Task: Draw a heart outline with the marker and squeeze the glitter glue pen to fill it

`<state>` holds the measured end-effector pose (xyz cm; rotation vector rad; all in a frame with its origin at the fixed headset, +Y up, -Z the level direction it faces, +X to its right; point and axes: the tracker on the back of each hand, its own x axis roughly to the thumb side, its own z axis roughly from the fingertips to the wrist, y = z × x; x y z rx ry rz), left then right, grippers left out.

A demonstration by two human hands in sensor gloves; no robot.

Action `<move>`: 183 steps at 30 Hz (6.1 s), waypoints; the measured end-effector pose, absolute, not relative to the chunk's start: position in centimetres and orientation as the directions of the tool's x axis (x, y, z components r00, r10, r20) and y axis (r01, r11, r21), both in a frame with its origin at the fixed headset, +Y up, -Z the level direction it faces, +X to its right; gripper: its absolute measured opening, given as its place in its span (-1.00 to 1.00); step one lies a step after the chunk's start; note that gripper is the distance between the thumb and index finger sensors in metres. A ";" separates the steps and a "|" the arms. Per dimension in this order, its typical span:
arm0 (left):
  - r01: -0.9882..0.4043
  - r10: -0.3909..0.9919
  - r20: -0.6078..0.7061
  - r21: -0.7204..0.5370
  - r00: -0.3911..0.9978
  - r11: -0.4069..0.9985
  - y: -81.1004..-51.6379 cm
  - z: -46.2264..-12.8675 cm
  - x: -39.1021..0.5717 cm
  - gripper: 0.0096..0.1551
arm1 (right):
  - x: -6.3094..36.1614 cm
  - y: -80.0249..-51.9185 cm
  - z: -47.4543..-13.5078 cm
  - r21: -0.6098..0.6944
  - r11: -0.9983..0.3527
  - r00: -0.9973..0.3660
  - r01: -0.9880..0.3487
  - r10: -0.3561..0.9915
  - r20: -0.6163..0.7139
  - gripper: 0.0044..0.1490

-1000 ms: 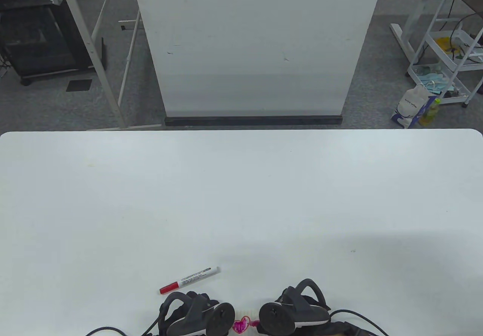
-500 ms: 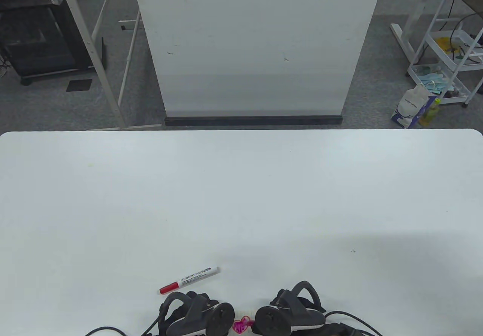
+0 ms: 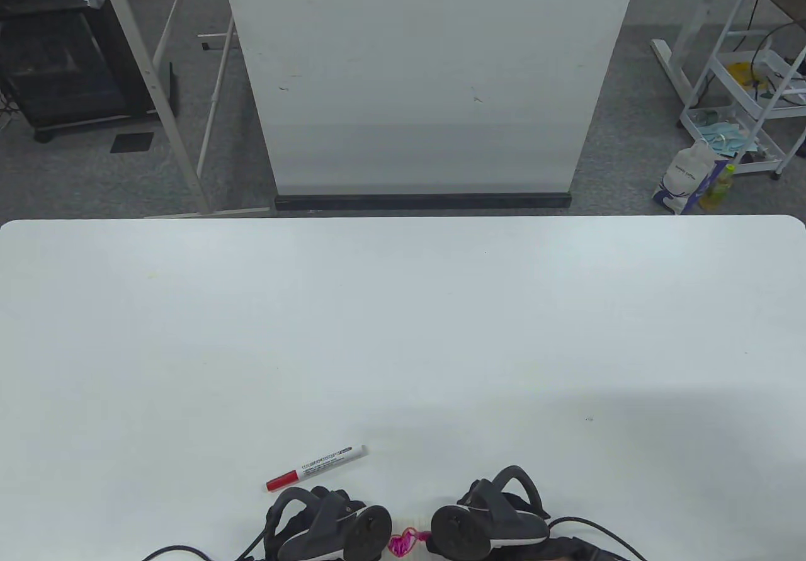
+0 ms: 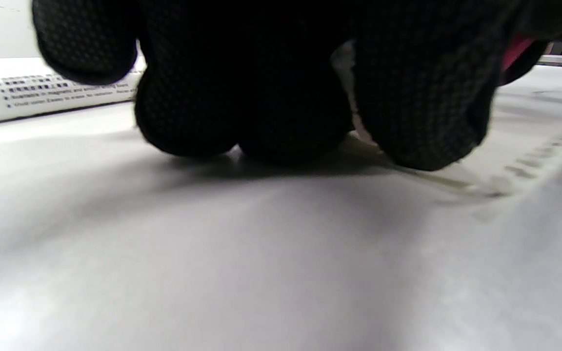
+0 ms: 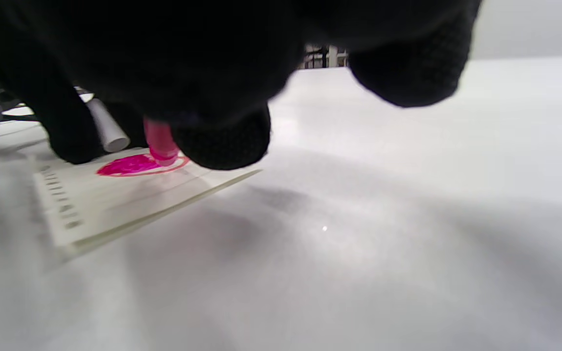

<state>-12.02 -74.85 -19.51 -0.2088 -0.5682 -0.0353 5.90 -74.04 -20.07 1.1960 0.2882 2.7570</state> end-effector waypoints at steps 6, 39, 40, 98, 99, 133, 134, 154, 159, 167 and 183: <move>0.091 0.024 0.537 -0.186 0.843 0.978 -74.8 -19.5 -12.0 -0.49 | 5.9 -74.0 -20.2 0.157 -0.987 -0.707 -0.028 0.131 0.695 -0.40; 0.090 0.025 0.539 -0.185 0.842 0.979 -74.8 -19.5 -12.0 -0.49 | 5.5 -73.8 -20.0 0.168 -0.985 -0.679 -0.043 0.152 0.718 -0.43; 0.090 0.024 0.539 -0.185 0.842 0.979 -74.8 -19.5 -12.0 -0.49 | 5.6 -73.8 -20.0 0.168 -0.984 -0.680 -0.054 0.160 0.715 -0.43; 0.087 0.028 0.539 -0.186 0.842 0.979 -74.8 -19.5 -12.1 -0.49 | 5.4 -73.7 -19.0 0.067 -0.990 -0.668 -0.125 0.133 0.733 -0.49; 0.087 0.028 0.539 -0.186 0.842 0.979 -74.8 -19.5 -12.1 -0.49 | 5.3 -73.8 -19.0 0.102 -0.986 -0.646 -0.130 0.162 0.746 -0.49; 0.087 0.027 0.539 -0.184 0.842 0.979 -74.8 -19.5 -12.1 -0.49 | 5.6 -73.5 -19.3 0.095 -0.988 -0.665 -0.125 0.154 0.731 -0.51; 0.087 0.027 0.540 -0.185 0.842 0.979 -74.8 -19.5 -12.1 -0.49 | 5.6 -73.5 -19.3 0.091 -0.988 -0.667 -0.126 0.152 0.730 -0.51; 0.087 0.027 0.539 -0.184 0.842 0.979 -74.9 -19.5 -12.1 -0.49 | 5.5 -73.5 -19.2 -0.010 -0.993 -0.689 -0.114 0.072 0.721 -0.53; 0.087 0.027 0.539 -0.184 0.842 0.979 -74.9 -19.5 -12.1 -0.49 | 5.3 -73.6 -18.9 0.031 -0.991 -0.664 -0.127 0.108 0.740 -0.53; 0.087 0.027 0.539 -0.185 0.842 0.979 -74.9 -19.5 -12.1 -0.49 | 5.5 -73.6 -19.2 -0.010 -0.993 -0.673 -0.121 0.075 0.736 -0.54; -0.110 0.257 0.446 -0.329 0.857 0.938 -74.3 -20.8 -14.6 -0.50 | 9.1 -72.4 -21.1 0.175 -0.887 -0.678 -0.427 0.443 0.587 -0.46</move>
